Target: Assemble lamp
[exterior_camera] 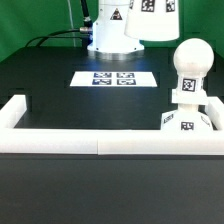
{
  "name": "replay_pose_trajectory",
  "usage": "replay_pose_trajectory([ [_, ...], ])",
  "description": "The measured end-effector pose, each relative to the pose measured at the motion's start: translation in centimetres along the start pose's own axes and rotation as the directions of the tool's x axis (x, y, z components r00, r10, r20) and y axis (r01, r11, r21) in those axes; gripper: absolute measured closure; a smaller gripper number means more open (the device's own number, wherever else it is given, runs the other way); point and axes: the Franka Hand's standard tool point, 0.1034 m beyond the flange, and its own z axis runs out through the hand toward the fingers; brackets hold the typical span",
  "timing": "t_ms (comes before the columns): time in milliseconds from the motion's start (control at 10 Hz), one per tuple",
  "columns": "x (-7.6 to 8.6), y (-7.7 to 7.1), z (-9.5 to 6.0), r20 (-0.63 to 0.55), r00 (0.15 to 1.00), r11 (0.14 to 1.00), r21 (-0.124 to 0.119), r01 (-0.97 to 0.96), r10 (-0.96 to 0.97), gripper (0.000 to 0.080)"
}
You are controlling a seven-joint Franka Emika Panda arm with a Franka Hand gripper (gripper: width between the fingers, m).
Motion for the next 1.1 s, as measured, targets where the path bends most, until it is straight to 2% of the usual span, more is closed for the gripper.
replay_pose_trajectory([
  [200,0.9,-1.3,-0.4,0.017,0.998,0.998,-0.012,-0.061,0.061,0.0750],
  [600,0.9,-1.2,-0.1,0.018,0.999,0.999,-0.011,-0.045,0.045,0.0750],
  [700,1.0,-1.7,0.2,0.021,0.999,0.999,0.002,-0.045,0.045,0.0750],
  [1100,3.9,-3.1,-0.3,0.004,0.999,0.999,-0.001,-0.041,0.041,0.0749],
])
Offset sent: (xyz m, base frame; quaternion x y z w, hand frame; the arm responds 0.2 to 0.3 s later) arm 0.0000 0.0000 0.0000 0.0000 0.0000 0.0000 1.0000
